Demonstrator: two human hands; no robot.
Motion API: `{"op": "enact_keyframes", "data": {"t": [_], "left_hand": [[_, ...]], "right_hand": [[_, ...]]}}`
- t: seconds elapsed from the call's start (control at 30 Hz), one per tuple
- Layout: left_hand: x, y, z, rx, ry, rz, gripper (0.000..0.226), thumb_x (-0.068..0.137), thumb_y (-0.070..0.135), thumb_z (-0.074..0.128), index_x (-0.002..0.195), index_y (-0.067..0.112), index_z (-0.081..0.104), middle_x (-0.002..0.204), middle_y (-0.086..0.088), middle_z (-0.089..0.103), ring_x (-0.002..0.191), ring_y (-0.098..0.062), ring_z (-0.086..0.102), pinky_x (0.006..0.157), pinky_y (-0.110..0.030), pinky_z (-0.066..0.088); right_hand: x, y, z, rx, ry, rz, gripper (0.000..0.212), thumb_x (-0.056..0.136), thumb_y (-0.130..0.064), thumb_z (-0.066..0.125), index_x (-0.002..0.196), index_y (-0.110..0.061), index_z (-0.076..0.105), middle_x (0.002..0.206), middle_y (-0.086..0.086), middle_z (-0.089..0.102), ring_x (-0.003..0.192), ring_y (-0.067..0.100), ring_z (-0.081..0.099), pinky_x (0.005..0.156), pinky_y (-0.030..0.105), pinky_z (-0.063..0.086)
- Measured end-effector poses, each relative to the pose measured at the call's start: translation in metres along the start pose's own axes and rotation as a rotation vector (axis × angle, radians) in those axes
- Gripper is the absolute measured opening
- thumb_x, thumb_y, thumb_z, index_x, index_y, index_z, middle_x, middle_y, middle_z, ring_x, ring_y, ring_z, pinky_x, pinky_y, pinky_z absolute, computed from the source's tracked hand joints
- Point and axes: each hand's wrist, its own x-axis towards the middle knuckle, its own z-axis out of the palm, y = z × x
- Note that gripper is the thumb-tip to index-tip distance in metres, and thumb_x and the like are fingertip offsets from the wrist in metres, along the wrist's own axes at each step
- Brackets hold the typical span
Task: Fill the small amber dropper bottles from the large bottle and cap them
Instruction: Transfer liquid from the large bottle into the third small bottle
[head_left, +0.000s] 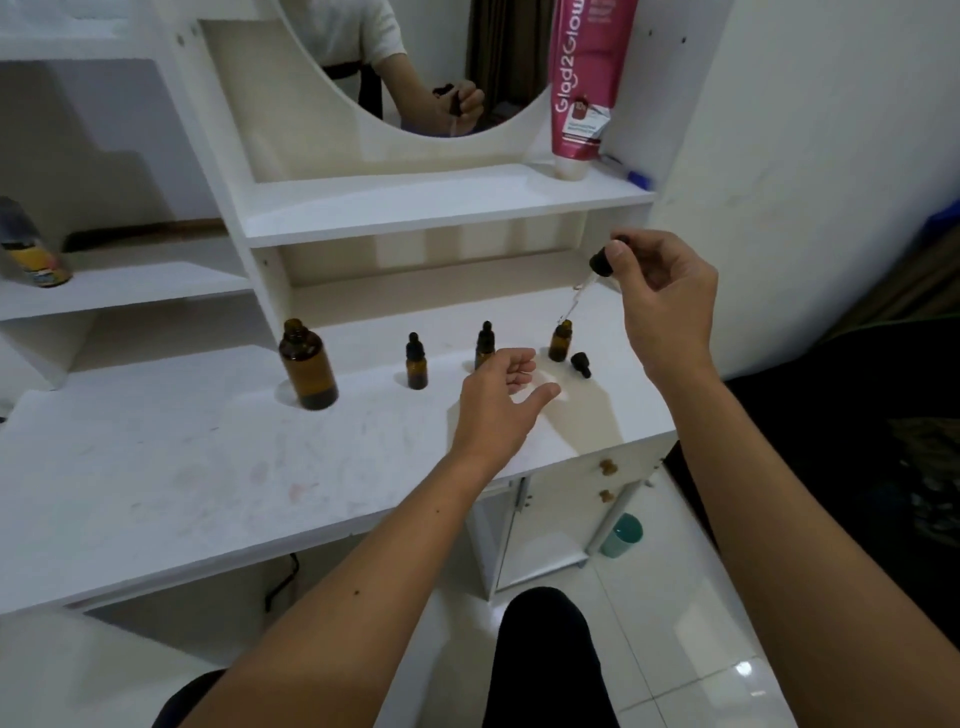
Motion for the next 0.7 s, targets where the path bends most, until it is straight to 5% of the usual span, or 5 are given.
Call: {"op": "enact_keyframes", "data": {"t": [0.27,0.7], "left_hand": [[0.040,-0.004,0.035,0.055,0.071,-0.043,0.061,0.086,0.026,0.085,0.139,0.016,0.057,0.135,0.001,0.063,0.121,-0.014,0.060,0.108,-0.035,0.051],[0.065,-0.008,0.046,0.138,0.076,0.020,0.035,0.089,0.015,0.081,0.122,0.012,0.070,0.114,0.003,0.074,0.101,-0.007,0.069,0.096,-0.028,0.057]], "right_hand": [[0.011,0.024,-0.009,0.031,0.026,0.013,0.014,0.101,-0.016,0.070,0.112,-0.008,0.076,0.093,-0.007,0.079,0.089,0.004,0.078,0.086,0.019,0.059],[0.011,0.043,0.010,-0.011,-0.096,0.023,0.011,0.099,-0.016,0.071,0.107,-0.010,0.076,0.090,0.001,0.081,0.088,0.013,0.079,0.093,0.037,0.062]]}}
